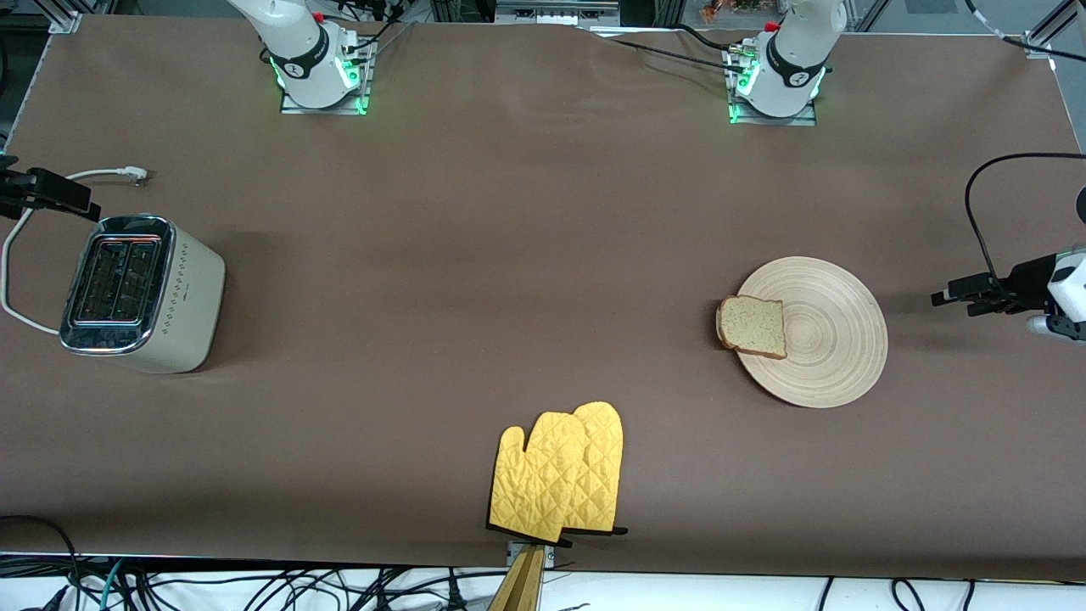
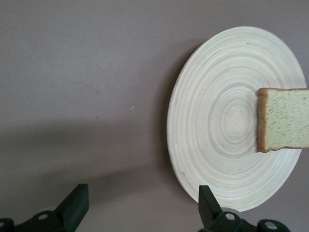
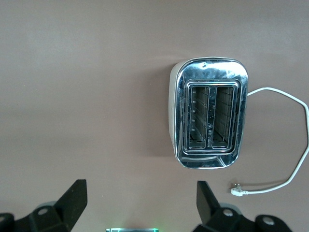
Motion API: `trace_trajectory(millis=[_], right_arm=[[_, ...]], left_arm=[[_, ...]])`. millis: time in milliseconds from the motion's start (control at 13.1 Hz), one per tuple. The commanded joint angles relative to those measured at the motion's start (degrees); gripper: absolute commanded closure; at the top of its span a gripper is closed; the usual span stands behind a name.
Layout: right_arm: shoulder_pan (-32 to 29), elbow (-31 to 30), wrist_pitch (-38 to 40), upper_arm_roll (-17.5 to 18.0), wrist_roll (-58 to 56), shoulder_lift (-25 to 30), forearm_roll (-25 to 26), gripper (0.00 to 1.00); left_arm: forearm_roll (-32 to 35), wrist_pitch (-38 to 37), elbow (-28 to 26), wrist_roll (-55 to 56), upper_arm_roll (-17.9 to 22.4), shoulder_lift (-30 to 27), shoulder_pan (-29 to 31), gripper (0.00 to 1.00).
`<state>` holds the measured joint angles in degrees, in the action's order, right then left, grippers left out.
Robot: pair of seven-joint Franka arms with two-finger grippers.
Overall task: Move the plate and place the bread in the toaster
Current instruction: 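Lower the left gripper beside the wooden plate's rim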
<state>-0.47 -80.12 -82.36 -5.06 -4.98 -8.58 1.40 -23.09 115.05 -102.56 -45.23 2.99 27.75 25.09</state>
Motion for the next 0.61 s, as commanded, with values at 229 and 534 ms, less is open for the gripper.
trace_trajectory(millis=[229, 534], right_arm=[[-0.06, 0.93, 0.27, -0.04, -0.21, -0.30, -0.61, 0.00], [-0.06, 0.93, 0.27, 0.05, -0.21, -0.30, -0.61, 0.00]], left_arm=[[-7.23, -8.69, 8.51, -14.63, -4.03, 12.14, 4.87, 0.00], [-11.27, -17.73, 11.75, -14.63, -6.50, 15.22, 8.13, 0.00]])
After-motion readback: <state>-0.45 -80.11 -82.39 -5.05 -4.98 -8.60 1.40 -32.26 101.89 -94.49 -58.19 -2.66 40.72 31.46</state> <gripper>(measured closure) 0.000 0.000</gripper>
